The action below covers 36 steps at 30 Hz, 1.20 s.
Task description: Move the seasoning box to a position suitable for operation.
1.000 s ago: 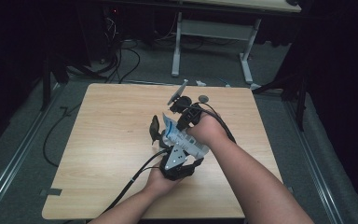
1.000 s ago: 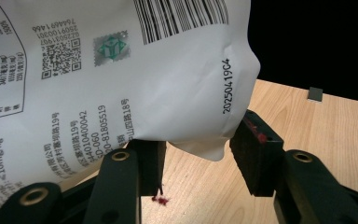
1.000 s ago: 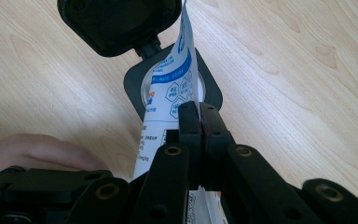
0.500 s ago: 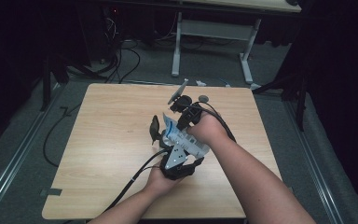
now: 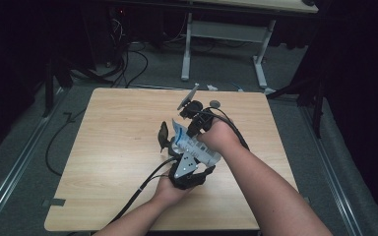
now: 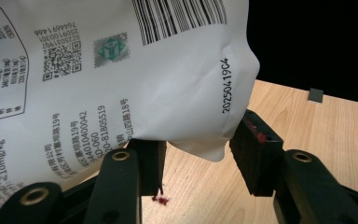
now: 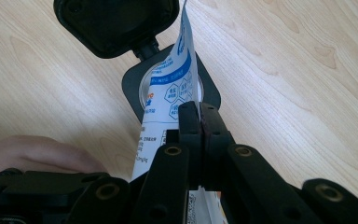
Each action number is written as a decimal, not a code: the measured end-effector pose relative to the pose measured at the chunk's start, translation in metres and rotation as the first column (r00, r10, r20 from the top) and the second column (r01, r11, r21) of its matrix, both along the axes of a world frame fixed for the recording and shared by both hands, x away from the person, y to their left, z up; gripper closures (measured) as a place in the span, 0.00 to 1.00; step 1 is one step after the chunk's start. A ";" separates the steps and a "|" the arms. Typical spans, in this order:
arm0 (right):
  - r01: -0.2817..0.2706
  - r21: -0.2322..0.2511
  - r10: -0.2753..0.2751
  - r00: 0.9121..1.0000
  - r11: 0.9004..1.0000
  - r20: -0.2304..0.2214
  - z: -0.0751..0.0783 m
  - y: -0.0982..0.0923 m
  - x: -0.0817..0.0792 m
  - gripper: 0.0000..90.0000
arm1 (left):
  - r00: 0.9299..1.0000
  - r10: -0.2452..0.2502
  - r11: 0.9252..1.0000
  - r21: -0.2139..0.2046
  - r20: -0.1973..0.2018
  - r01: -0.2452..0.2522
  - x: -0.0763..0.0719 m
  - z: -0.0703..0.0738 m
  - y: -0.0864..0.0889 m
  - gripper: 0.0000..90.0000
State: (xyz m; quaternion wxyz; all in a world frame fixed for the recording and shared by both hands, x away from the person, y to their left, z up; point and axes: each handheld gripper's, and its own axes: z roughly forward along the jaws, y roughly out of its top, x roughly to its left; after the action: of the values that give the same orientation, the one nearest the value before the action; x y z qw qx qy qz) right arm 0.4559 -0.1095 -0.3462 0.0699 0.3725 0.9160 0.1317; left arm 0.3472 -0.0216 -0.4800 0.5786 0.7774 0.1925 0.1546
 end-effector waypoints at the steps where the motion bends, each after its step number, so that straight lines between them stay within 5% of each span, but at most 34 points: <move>1: 0.003 0.002 -0.003 1.000 1.000 -0.002 0.000 0.000 0.000 1.00 | 1.000 0.001 1.000 0.000 0.000 -0.001 0.000 0.000 0.000 0.63; 36: 0.009 0.008 -0.009 1.000 1.000 0.005 -0.003 -0.002 -0.001 1.00 | 1.000 0.009 1.000 0.019 -0.001 -0.009 0.001 -0.008 0.003 0.64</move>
State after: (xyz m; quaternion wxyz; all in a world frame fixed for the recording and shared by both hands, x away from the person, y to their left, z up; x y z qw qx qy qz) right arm 0.4554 -0.1118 -0.3495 0.0713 0.3768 0.9135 0.1358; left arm 0.3479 -0.0187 -0.4884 0.5703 0.7821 0.1947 0.1589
